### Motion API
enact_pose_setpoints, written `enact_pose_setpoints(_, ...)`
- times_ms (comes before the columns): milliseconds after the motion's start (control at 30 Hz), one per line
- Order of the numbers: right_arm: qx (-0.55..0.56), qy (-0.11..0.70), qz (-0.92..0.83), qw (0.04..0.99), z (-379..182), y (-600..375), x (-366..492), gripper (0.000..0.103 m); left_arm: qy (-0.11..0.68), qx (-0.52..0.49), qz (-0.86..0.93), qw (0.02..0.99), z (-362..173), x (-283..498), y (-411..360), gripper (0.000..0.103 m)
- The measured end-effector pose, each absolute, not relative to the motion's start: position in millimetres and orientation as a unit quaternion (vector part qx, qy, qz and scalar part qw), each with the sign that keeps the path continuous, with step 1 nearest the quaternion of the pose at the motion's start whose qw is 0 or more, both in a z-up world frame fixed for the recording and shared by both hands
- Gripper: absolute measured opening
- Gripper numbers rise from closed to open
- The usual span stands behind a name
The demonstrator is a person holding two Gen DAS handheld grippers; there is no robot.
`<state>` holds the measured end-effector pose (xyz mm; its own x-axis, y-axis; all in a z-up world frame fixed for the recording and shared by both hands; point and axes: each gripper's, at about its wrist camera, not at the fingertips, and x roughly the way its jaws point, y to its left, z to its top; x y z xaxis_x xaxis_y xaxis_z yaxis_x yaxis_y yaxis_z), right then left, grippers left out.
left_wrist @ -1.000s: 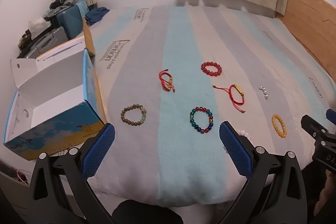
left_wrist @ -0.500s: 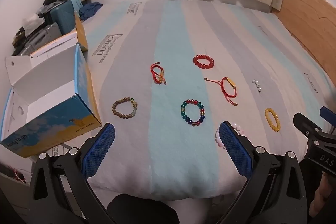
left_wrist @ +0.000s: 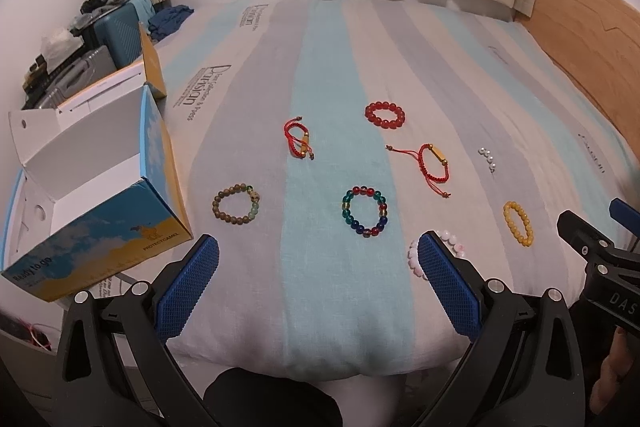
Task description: Organize jewelry
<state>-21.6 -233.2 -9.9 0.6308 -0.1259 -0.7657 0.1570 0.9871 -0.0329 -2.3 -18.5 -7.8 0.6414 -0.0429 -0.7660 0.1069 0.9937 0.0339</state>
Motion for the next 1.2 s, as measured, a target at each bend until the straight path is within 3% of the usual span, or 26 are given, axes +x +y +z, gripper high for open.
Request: enact_pose_setpoints(1200, 0.019, 0.421, -0.077, 0.904, -8.3, -234.6, -25.2, 0.096, 0.423, 0.037, -0.042, 0.904, -7.7, -4.1, -18.4, 0.097)
